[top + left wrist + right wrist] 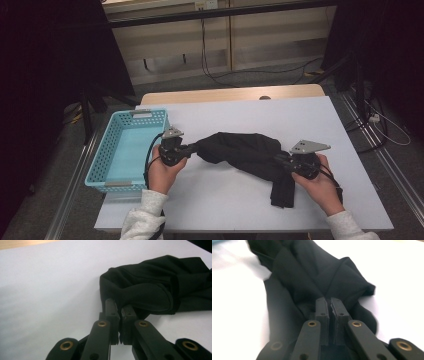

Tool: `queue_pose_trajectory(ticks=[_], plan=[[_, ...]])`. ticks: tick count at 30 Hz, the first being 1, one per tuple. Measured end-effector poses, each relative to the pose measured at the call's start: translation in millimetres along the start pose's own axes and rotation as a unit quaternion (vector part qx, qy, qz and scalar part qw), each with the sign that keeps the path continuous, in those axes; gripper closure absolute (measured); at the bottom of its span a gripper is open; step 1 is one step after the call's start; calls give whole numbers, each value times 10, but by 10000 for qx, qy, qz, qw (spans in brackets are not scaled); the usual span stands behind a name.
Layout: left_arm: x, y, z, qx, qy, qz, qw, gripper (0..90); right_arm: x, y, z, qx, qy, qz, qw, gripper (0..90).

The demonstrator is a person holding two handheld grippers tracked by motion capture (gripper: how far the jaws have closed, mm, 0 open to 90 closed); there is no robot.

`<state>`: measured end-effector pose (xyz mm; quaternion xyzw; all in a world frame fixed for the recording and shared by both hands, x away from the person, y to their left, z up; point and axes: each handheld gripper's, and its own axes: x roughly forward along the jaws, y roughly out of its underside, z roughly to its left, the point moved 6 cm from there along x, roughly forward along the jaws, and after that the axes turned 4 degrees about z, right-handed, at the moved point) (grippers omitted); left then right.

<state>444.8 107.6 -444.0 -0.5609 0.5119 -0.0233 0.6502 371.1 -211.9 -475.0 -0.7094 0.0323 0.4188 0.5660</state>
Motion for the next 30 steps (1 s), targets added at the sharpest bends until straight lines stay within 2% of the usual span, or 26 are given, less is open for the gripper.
queue_pose_trajectory(ticks=[4,6,8,11,15,18,21,23,25,27,29,30], plan=[[32,28,-5,-6,2,63,10000,875,3,8,-38,-3,156,7,9999,816],[47,34,-12,-17,27,73,10000,875,10,-20,-23,-109,202,-22,9997,749],[58,37,-22,4,31,83,10000,875,17,-64,17,-189,286,-65,9994,622],[72,41,-50,-3,71,104,9999,875,41,-148,143,-318,128,-208,9992,513],[93,45,-83,-34,120,127,9998,875,130,-229,352,-481,-114,-253,9985,413],[95,49,-85,-14,120,140,9998,875,281,-236,525,-618,-274,-109,9977,367],[75,46,-78,-43,117,123,9998,875,412,-190,589,-766,-277,116,9966,395],[66,44,-64,-58,105,94,9999,875,468,-135,571,-732,-223,288,9967,449],[51,37,-50,-74,107,71,9999,875,472,-85,539,-671,-257,442,9964,618],[30,24,-38,-117,117,28,9999,875,444,-54,485,-600,-284,479,9966,803],[-4,5,-25,-133,109,-29,9998,875,388,-27,419,-533,-279,496,9970,848],[-14,-3,-21,-141,88,-72,9998,875,341,-12,361,-502,-186,484,9974,851]])
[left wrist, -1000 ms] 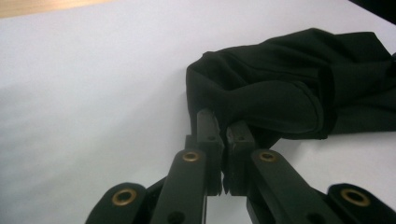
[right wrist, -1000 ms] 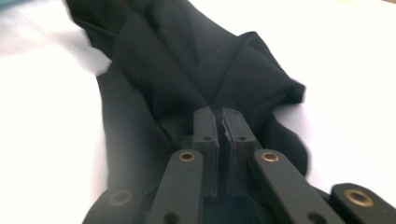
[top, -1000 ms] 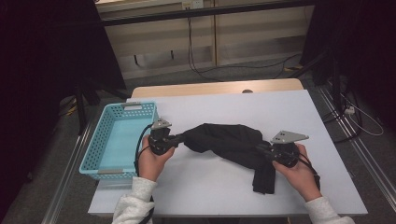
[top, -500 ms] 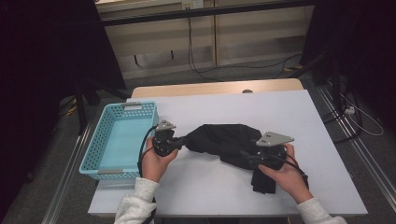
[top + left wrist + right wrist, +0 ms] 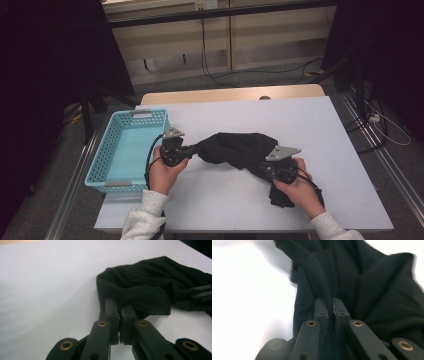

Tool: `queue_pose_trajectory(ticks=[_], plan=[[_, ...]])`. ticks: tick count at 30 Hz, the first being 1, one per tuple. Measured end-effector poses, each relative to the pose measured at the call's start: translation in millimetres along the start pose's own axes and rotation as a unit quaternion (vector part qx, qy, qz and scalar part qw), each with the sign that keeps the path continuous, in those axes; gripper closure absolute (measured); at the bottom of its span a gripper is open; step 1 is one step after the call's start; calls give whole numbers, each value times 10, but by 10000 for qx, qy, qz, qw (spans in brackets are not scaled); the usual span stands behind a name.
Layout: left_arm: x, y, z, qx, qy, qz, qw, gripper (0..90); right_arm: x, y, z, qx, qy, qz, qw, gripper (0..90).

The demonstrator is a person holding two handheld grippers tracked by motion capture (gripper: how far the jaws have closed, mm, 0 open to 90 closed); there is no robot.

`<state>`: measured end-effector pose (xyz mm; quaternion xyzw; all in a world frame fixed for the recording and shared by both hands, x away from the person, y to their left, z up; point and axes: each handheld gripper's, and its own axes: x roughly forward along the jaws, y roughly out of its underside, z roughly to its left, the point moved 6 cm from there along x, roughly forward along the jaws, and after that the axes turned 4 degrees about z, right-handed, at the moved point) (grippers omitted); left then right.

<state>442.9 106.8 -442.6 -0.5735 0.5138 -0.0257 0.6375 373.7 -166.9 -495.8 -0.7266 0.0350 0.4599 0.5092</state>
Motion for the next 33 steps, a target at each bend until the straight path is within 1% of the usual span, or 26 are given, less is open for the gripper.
queue_pose_trajectory(ticks=[2,3,5,7,9,10,11,12,13,14,15,17,18,20,21,22,24,25,26,29,31,32,33], plan=[[-25,-13,8,-24,14,-38,10000,875,-89,43,-99,143,133,-69,9998,853],[-36,-17,14,-15,7,-43,10000,875,-146,64,-162,205,226,-137,9994,854],[-46,-23,14,-59,12,-67,10000,875,-253,108,-287,315,413,-197,9985,854],[-51,-26,18,-28,-9,-55,10000,875,-330,141,-388,436,535,-266,9973,853],[-51,-26,13,-37,-10,-49,10000,875,-358,161,-443,484,596,-287,9966,844],[-49,-26,5,-37,10,-43,10000,875,-362,161,-455,539,632,-318,9960,811],[-43,-29,-7,-51,27,-49,10000,875,-360,149,-448,558,595,-362,9960,771],[-33,-30,-17,-54,37,-55,10000,875,-355,125,-429,529,553,-402,9963,726],[-23,-29,-23,-28,35,-33,10000,875,-350,94,-404,486,569,-447,9962,653],[-15,-27,-29,-28,48,-19,10000,874,-345,50,-369,454,602,-501,9959,616],[-5,-21,-26,-3,32,3,10000,874,-341,21,-341,430,564,-542,9960,595],[18,-9,-23,-29,30,-4,10000,874,-323,-64,-261,350,514,-679,9958,493],[27,0,-14,-10,14,14,10000,874,-310,-102,-220,302,475,-717,9958,483],[45,11,-13,-54,35,30,10000,874,-265,-176,-123,197,341,-782,9962,470],[49,12,-14,-64,40,36,10000,874,-246,-196,-96,144,331,-781,9963,457],[51,10,-16,-69,46,34,10000,874,-216,-222,-57,82,278,-773,9966,455],[45,4,-17,-49,60,18,10000,874,-135,-279,36,15,94,-769,9970,462],[41,-1,-18,-83,64,-6,9999,874,-104,-293,72,-55,28,-733,9973,482],[34,-1,-14,-74,58,1,10000,873,-45,-309,136,-166,-89,-650,9977,500],[26,-10,-22,-124,93,-40,9999,873,107,-330,241,-223,-242,-510,9982,509],[19,-18,-24,-90,78,-42,9999,874,248,-339,293,-289,-365,-357,9983,552],[19,-22,-24,-71,44,-58,9999,873,308,-341,312,-274,-442,-282,9982,579],[16,-27,-23,-36,-2,-48,10000,873,347,-344,323,-260,-458,-253,9983,590]])
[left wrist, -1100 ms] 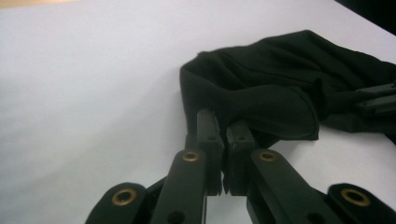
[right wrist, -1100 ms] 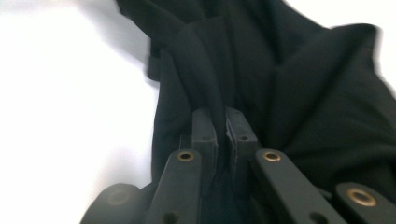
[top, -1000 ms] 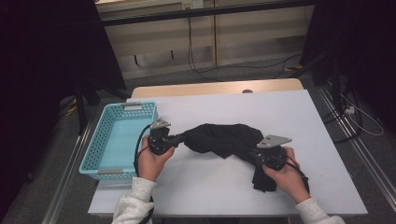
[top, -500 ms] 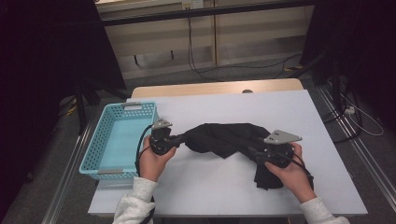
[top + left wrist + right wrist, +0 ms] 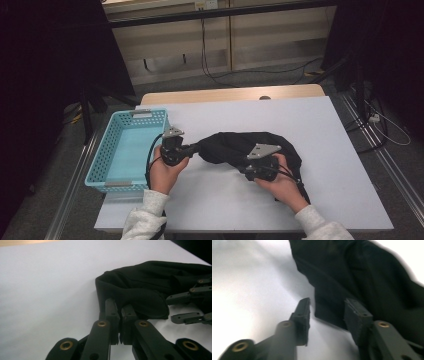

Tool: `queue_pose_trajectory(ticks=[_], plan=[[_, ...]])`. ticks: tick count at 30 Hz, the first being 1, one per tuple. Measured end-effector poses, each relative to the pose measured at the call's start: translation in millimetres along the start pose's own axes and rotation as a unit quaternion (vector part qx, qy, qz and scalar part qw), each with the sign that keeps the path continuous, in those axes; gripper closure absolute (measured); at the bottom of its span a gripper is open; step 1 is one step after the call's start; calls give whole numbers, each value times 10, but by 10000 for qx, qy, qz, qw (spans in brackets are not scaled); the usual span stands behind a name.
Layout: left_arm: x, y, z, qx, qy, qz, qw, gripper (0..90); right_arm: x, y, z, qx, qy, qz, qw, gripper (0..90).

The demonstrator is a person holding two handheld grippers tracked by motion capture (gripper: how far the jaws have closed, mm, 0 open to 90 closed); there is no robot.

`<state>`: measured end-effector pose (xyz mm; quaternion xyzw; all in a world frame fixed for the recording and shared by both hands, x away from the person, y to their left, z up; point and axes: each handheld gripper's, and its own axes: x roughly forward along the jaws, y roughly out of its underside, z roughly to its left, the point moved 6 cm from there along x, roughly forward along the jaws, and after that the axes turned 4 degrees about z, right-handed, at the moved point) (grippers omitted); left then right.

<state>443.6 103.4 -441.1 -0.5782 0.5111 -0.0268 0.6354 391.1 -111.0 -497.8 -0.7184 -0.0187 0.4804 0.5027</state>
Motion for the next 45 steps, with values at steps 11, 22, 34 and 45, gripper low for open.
queue_pose_trajectory(ticks=[11,22,34,45], plan=[[-73,-32,34,-172,61,-162,9997,873,135,-25,2,-124,232,182,9995,865],[-146,-49,117,-311,-143,-234,9991,873,-446,232,60,28,-238,-15,9997,867],[-84,-53,61,-319,18,-234,9992,868,-453,250,250,-42,-738,-76,9972,865],[-22,-37,-87,-168,398,-121,9990,868,-316,46,312,-190,-432,-315,9984,630]])
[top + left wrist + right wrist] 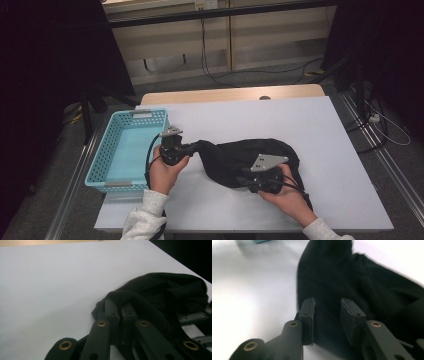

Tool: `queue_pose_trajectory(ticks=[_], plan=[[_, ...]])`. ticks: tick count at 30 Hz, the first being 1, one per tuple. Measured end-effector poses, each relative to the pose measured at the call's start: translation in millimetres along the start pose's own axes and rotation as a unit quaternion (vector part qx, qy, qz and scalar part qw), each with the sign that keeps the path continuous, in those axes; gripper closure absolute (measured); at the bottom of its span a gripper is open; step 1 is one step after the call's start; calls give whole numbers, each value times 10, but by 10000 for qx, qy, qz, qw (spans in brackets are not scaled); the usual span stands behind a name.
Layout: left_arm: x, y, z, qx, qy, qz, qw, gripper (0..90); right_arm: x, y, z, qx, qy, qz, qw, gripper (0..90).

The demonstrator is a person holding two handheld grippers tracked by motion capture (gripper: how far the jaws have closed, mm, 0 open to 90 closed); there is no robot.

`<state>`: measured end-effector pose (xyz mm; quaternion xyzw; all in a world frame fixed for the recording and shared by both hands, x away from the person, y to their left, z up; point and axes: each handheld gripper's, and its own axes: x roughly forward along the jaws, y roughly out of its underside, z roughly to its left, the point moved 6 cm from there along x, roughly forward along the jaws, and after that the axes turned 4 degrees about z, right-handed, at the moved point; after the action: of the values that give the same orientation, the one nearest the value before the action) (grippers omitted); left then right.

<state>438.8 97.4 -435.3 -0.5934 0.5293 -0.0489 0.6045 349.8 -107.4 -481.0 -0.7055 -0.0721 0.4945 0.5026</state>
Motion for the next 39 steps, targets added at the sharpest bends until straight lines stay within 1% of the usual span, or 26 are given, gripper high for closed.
queue_pose_trajectory(ticks=[2,4,6,9,11,12,13,14,15,16,17,19,20,21,22,23,25,27,28,29,30,33,34,36,37,39], plan=[[23,5,-33,38,44,12,10000,868,21,-40,-41,77,143,-118,9998,503],[47,12,-73,36,83,44,9999,868,62,-71,-67,91,213,-211,9995,469],[73,17,-113,74,121,68,9999,868,100,-99,-84,125,278,-285,9991,407],[130,28,-203,156,234,150,9995,868,155,-140,-83,174,321,-334,9988,370],[168,31,-267,205,291,205,9992,867,194,-167,-71,282,233,-410,9985,368],[186,28,-301,277,315,227,9989,868,214,-176,-60,315,176,-422,9985,369],[201,27,-334,285,356,227,9987,867,237,-188,-46,337,101,-418,9985,373],[206,25,-354,316,381,244,9985,867,246,-201,-45,333,124,-443,9984,377],[215,20,-394,340,435,233,9982,867,252,-208,-50,335,142,-461,9983,409],[220,17,-413,379,439,235,9980,867,258,-218,-61,390,150,-485,9979,467],[220,15,-441,430,470,240,9977,867,260,-224,-63,379,120,-524,9978,522],[223,11,-490,479,528,213,9972,864,230,-243,-71,293,105,-627,9975,747],[220,8,-507,499,542,202,9971,861,210,-254,-73,306,57,-696,9971,807],[217,6,-515,525,576,200,9968,857,183,-265,-86,342,43,-742,9966,830],[217,0,-525,517,628,143,9966,850,159,-274,-113,364,115,-785,9962,837],[213,-4,-522,569,620,125,9964,836,137,-276,-138,375,166,-795,9960,839],[205,-15,-508,664,530,48,9964,755,88,-262,-208,462,319,-781,9954,841],[206,-23,-495,597,448,-48,9972,600,24,-243,-291,638,369,-835,9938,840],[212,-23,-483,610,380,-80,9974,524,-14,-238,-333,711,396,-894,9927,840],[227,-16,-481,619,356,-105,9974,444,-63,-229,-387,760,483,-941,9915,840],[239,-1,-477,637,347,-66,9973,410,-99,-224,-423,825,508,-974,9905,840],[316,74,-480,657,335,44,9973,344,-177,-197,-506,973,598,-1034,9881,839],[332,94,-477,687,331,77,9971,332,-203,-179,-532,998,619,-1045,9876,839],[381,148,-493,644,405,132,9970,318,-236,-157,-570,995,730,-1027,9870,839],[400,168,-501,642,431,166,9969,312,-254,-147,-590,1013,739,-1030,9867,839],[430,191,-504,719,401,214,9964,294,-277,-138,-617,1073,763,-1056,9857,839]])
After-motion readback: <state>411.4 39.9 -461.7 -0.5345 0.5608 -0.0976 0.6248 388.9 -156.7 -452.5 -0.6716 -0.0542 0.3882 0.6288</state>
